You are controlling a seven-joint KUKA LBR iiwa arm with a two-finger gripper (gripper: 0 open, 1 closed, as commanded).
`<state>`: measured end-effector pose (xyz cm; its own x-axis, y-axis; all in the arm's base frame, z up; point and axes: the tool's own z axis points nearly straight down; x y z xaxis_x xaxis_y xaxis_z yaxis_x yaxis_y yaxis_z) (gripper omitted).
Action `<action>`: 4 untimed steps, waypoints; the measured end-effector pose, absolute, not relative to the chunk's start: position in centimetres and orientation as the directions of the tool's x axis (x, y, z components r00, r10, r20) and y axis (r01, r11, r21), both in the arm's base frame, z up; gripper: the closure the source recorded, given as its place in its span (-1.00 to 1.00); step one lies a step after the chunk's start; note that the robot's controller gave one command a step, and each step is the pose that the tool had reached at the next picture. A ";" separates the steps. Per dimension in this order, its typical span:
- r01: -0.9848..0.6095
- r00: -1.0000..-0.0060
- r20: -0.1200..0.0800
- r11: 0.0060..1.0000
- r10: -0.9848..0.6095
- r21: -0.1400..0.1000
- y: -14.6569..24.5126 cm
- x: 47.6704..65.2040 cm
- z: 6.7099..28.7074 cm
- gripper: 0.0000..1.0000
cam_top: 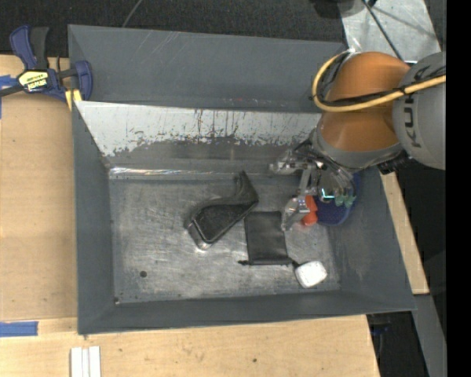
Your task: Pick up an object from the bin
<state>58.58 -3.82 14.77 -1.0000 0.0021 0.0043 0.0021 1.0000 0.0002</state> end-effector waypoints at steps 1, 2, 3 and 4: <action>-0.211 -0.977 -0.007 0.977 -0.211 -0.001 -4.9 56.9 7.4 -1.00; -0.048 -0.999 -0.014 0.999 -0.048 -0.004 -2.5 54.3 7.6 -1.00; -0.050 -0.998 -0.023 0.999 -0.050 -0.002 -2.4 54.6 7.8 1.00; -0.098 -0.995 -0.013 0.995 -0.098 -0.001 -0.2 56.1 23.6 1.00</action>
Offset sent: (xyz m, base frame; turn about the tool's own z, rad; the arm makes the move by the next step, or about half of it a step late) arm -0.0194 -0.0103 -0.0777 -0.2177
